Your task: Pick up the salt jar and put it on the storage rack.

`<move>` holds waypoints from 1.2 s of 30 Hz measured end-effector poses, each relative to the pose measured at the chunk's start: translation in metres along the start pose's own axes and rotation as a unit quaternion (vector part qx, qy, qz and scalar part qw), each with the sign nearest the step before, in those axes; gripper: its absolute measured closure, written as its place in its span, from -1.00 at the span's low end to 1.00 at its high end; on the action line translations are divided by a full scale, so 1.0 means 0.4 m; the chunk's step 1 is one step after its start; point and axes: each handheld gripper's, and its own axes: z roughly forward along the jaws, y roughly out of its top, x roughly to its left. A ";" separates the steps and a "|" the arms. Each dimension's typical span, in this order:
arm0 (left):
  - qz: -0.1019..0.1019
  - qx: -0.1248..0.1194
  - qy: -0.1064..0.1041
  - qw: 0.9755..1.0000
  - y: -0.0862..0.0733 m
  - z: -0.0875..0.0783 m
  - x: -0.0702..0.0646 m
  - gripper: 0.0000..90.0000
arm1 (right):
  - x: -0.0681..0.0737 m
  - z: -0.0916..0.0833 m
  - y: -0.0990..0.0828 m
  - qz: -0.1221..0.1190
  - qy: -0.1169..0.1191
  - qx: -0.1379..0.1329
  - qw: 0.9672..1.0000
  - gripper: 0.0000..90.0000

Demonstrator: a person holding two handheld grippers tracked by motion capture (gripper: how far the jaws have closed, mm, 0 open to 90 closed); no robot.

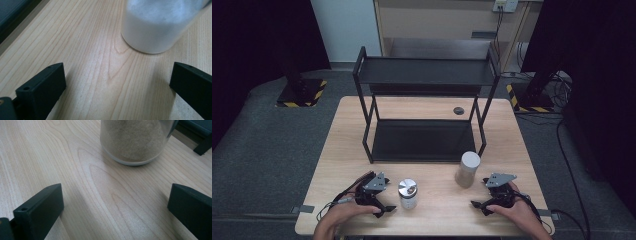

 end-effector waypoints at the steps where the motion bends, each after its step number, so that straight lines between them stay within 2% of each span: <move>1: 0.000 0.000 0.000 1.000 0.000 0.000 0.000 -1.00 | 0.000 0.000 0.000 0.000 0.000 0.000 1.000 -0.97; 15: -0.005 -0.005 0.004 1.000 -0.005 -0.004 -0.005 -0.95 | 0.003 0.000 0.000 0.002 -0.002 0.000 1.000 -0.97; 20: -0.005 -0.007 -0.002 1.000 -0.005 -0.007 -0.004 -0.93 | 0.003 0.000 0.000 0.002 -0.002 0.000 1.000 -0.97; 22: -0.007 -0.015 -0.001 1.000 -0.006 -0.010 -0.007 -0.93 | 0.002 0.000 0.000 0.002 -0.002 0.000 1.000 -0.97; 28: 0.002 -0.032 0.000 0.999 0.001 -0.024 -0.015 -0.93 | 0.003 0.000 0.000 0.002 -0.002 0.000 1.000 -0.97; 36: 0.010 -0.030 -0.007 0.999 0.016 -0.020 -0.021 -0.93 | 0.003 0.000 0.000 0.002 -0.002 0.000 1.000 -0.97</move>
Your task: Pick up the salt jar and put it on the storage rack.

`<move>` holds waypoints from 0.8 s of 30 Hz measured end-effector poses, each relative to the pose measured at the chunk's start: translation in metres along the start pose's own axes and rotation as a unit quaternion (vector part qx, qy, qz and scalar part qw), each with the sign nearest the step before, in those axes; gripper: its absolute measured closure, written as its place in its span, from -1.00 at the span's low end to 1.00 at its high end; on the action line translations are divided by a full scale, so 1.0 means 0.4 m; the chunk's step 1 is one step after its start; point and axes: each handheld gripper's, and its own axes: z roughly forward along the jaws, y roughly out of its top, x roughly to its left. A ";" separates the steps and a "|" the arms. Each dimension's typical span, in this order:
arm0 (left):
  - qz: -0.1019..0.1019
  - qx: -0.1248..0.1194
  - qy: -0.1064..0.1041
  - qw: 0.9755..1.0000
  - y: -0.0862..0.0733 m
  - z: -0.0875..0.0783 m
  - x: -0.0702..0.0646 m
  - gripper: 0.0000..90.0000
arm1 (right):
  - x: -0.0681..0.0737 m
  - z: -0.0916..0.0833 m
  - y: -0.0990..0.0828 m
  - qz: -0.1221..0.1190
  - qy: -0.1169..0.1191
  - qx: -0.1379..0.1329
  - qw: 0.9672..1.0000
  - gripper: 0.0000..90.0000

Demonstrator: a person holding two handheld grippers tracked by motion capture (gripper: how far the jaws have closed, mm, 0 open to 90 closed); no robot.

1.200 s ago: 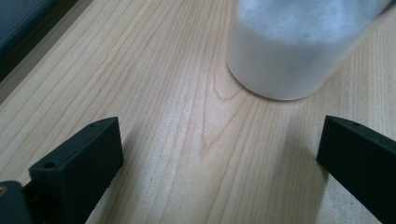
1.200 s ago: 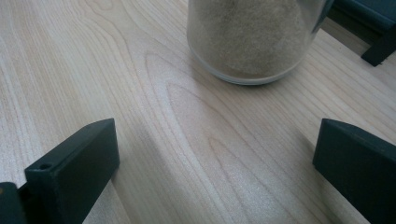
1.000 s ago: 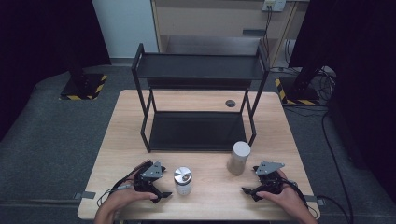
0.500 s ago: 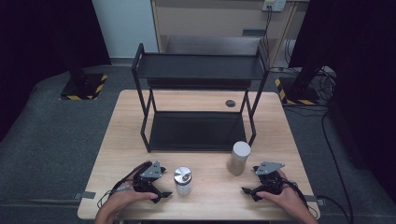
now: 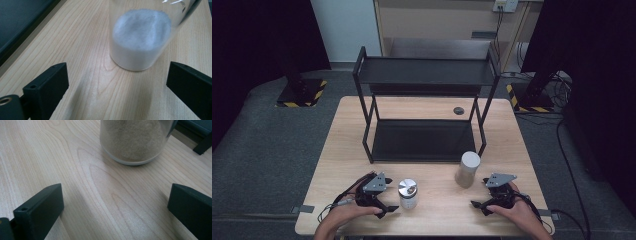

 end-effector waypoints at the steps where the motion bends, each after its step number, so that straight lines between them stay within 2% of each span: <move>1: 0.001 0.000 0.000 1.000 0.002 0.001 -0.001 -0.93 | 0.000 0.000 0.000 0.000 0.000 0.000 1.000 -0.97; 24: 0.013 -0.011 -0.009 1.000 0.036 0.026 -0.016 -0.96 | 0.000 0.000 0.000 0.000 0.000 0.000 1.000 -0.97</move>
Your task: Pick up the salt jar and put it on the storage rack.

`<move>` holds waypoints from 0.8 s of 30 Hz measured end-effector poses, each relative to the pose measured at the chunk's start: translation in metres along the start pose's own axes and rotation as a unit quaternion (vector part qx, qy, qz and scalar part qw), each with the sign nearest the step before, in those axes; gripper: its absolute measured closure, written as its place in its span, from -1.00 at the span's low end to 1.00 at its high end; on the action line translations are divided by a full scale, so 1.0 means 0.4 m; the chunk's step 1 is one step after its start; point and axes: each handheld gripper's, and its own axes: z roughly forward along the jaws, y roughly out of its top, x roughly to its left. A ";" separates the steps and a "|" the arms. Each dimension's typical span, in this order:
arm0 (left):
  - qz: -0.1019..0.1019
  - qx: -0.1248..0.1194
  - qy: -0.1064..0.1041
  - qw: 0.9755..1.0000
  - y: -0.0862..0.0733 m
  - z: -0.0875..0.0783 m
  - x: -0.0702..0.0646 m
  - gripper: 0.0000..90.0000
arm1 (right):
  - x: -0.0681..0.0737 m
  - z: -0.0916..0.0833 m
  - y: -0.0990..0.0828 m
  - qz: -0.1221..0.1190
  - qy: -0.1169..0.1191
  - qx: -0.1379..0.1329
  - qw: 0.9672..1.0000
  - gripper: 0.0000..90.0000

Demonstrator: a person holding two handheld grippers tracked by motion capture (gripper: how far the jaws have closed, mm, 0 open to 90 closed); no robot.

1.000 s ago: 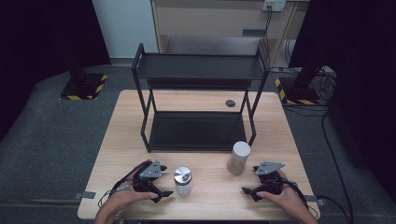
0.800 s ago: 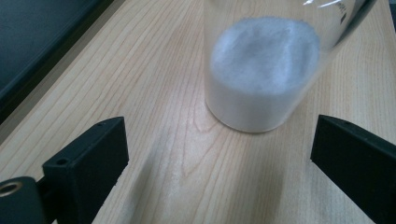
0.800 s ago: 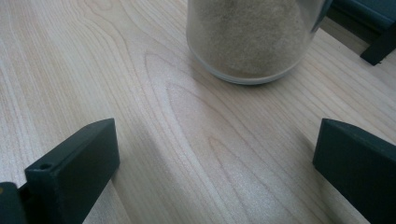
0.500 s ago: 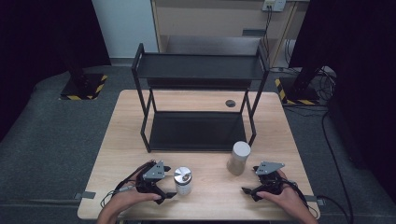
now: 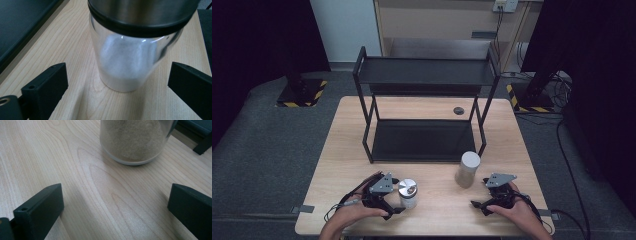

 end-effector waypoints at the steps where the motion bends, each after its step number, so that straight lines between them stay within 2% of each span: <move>1: 0.000 -0.002 0.000 1.000 0.000 0.002 -0.001 -0.96 | 0.000 0.000 0.000 0.000 0.000 0.000 1.000 -0.97; 5: 0.001 -0.009 -0.004 1.000 0.005 0.009 -0.001 -0.96 | 0.000 0.000 0.000 0.000 0.000 0.000 1.000 -0.97; 14: 0.008 -0.004 -0.007 1.000 0.015 0.033 -0.005 -0.95 | 0.000 0.000 0.000 0.000 0.000 0.000 1.000 -0.97; 24: 0.006 -0.013 -0.010 1.000 0.013 0.055 -0.006 -0.89 | 0.000 0.000 0.000 0.000 0.000 0.000 1.000 -0.97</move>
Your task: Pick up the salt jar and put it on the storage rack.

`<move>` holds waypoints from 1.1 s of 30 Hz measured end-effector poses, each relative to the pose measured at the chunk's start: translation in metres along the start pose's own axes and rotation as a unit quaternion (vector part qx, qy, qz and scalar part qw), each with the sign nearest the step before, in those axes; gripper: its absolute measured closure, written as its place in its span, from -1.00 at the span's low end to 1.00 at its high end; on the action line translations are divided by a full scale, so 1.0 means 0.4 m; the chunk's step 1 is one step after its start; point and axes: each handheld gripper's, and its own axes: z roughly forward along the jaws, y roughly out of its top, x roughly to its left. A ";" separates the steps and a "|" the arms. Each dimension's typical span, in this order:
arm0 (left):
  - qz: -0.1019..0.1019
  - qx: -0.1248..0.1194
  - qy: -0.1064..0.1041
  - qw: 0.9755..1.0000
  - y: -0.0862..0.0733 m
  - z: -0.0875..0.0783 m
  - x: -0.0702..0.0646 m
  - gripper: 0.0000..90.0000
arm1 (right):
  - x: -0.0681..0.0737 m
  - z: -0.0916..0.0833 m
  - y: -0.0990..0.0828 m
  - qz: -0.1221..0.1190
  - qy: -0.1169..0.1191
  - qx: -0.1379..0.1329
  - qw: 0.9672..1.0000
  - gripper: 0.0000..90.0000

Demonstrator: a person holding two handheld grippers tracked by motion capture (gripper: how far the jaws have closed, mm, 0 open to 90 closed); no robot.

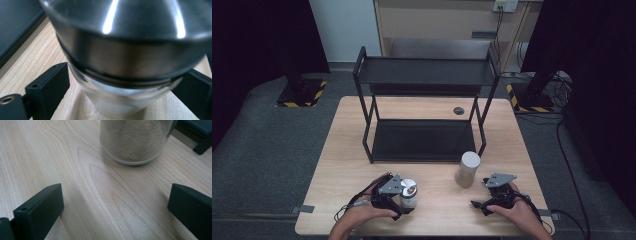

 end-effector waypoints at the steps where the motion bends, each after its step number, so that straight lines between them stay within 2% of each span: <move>1: 0.000 -0.002 -0.001 1.000 -0.001 0.001 0.001 -0.86 | 0.000 0.000 0.000 0.000 0.000 0.000 1.000 -0.97; 14: -0.009 -0.021 -0.006 1.000 -0.021 0.007 0.009 -0.63 | 0.000 0.000 0.000 0.000 0.000 0.000 1.000 -0.97; 33: -0.006 -0.023 -0.007 1.000 -0.022 0.021 0.010 -0.44 | 0.000 0.000 0.000 0.000 0.000 0.000 1.000 -0.97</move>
